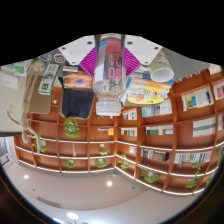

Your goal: Pour water

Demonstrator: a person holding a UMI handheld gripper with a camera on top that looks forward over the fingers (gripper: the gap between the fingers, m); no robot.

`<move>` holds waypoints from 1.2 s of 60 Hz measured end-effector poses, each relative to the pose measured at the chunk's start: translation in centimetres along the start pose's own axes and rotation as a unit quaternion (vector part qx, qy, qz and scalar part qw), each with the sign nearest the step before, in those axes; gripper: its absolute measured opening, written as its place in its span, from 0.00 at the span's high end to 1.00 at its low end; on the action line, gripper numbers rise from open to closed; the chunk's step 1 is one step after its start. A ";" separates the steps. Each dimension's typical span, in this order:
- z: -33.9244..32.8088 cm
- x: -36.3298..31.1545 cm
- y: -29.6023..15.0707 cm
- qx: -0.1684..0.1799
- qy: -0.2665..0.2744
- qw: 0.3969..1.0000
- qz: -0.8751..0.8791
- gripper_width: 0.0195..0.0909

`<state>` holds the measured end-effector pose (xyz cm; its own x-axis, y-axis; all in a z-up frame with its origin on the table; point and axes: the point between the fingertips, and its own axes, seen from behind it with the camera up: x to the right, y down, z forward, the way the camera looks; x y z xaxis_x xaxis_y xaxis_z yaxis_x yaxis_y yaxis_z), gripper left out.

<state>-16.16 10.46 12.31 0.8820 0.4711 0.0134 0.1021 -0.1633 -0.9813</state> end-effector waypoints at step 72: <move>-18.7 3.9 4.7 0.001 0.194 0.981 0.010 0.03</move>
<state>-3.63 -4.72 11.30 0.9926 0.1021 0.0652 0.0818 -0.1678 -0.9824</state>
